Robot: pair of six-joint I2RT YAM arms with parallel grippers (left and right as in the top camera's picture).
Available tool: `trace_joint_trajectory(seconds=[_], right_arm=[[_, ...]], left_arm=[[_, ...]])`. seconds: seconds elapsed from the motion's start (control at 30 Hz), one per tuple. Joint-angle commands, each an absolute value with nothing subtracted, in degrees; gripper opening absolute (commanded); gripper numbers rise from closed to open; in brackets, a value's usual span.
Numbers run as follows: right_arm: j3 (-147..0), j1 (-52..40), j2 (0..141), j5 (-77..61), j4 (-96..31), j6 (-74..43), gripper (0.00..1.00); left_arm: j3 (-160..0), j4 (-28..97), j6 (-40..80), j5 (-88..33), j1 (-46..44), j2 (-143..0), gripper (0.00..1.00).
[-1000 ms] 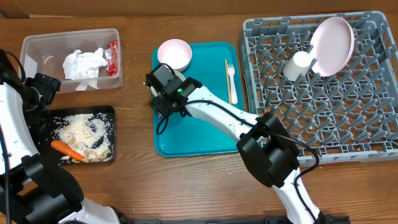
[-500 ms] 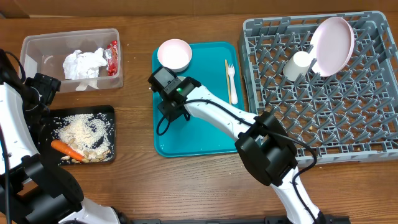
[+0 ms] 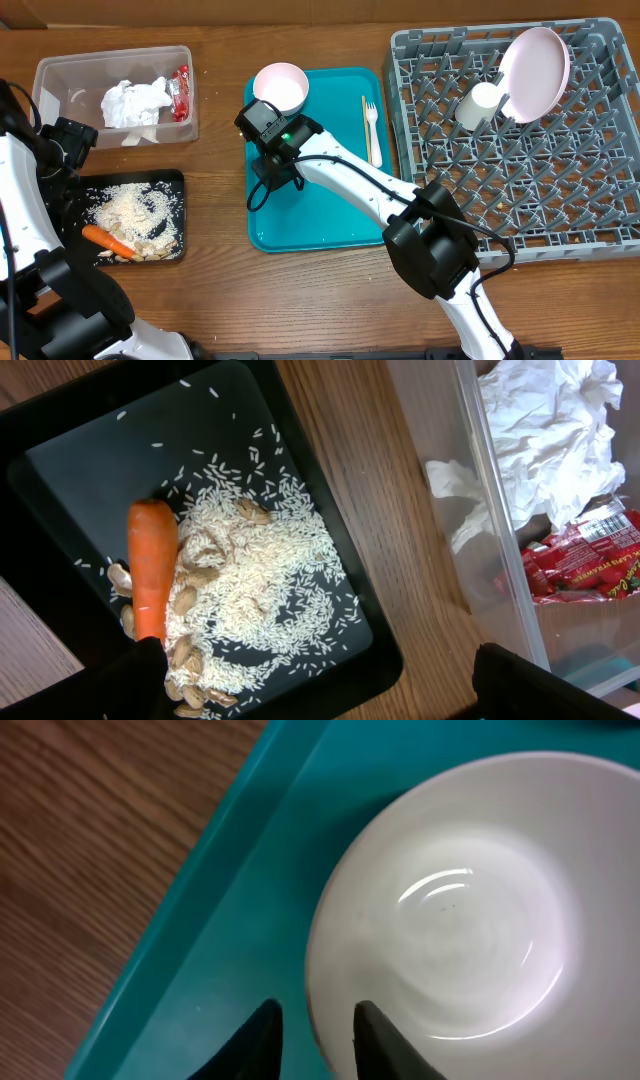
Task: Sort waste into correct bins and load items into the dishwasher rack
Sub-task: 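Carry the white bowl right and set it upright in the rack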
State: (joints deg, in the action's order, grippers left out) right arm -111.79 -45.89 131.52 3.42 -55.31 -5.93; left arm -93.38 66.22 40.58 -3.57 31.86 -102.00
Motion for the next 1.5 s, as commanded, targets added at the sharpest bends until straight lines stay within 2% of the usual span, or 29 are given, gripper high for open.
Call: trace_joint_trajectory(seconds=[0.0, 0.07, 0.17, 0.3, 0.43, 0.67, 0.9, 0.97, 1.1, 1.13, 1.17, 1.2, 1.3, 1.4, 1.47], right_arm=[[-111.9, -45.8, 129.1, 3.6, -54.9, -6.0, 0.31], [-110.4, -45.6, 129.1, 3.6, -54.7, -6.0, 0.32], [-110.2, -45.6, 129.1, 3.6, -54.5, -6.0, 0.23], [-110.2, -45.6, 129.1, 3.6, -54.4, -6.0, 0.20], [-110.2, -45.6, 129.1, 3.6, -54.4, -6.0, 0.04], [-112.3, -44.3, 126.0, 3.4, -57.1, -8.3, 0.04], [-112.4, -38.1, 112.7, -0.2, -62.4, -15.7, 0.04], [-112.4, -34.8, 107.2, -2.1, -63.8, -16.9, 0.04], [-112.4, -20.5, 95.4, -13.2, -69.8, -16.9, 0.04], [-112.3, -14.3, 93.3, -16.9, -73.1, -16.1, 0.04], [-112.2, -13.0, 93.0, -17.5, -73.8, -16.1, 0.04], [-111.6, -6.2, 92.1, -22.0, -76.3, -14.2, 0.04], [-109.6, 5.8, 92.4, -36.5, -79.0, -5.3, 0.04], [-99.8, 18.7, 92.4, -53.1, -76.7, 5.1, 0.04], [-95.4, 21.5, 92.4, -59.6, -75.2, 9.6, 0.04]], left_arm=[[-94.0, 66.1, 41.6, -2.8, 31.7, -100.2, 1.00], [-94.0, 66.1, 41.6, -2.8, 31.7, -100.2, 1.00], [-94.0, 66.1, 41.6, -2.8, 31.7, -100.2, 1.00], [-94.0, 66.1, 41.6, -2.8, 31.7, -100.2, 1.00], [-94.0, 66.1, 41.6, -2.8, 31.7, -100.2, 1.00], [-94.0, 66.1, 41.6, -2.8, 31.7, -100.2, 1.00], [-94.0, 66.1, 41.6, -2.8, 31.7, -100.2, 1.00], [-94.0, 66.1, 41.6, -2.8, 31.7, -100.2, 1.00], [-94.0, 66.1, 41.6, -2.8, 31.7, -100.2, 1.00], [-94.0, 66.1, 41.6, -2.8, 31.7, -100.2, 1.00], [-94.0, 66.1, 41.6, -2.8, 31.7, -100.2, 1.00], [-94.0, 66.1, 41.6, -2.8, 31.7, -100.2, 1.00], [-94.0, 66.1, 41.6, -2.8, 31.7, -100.2, 1.00], [-94.0, 66.1, 41.6, -2.8, 31.7, -100.2, 1.00], [-94.0, 66.1, 41.6, -2.8, 31.7, -100.2, 1.00]])
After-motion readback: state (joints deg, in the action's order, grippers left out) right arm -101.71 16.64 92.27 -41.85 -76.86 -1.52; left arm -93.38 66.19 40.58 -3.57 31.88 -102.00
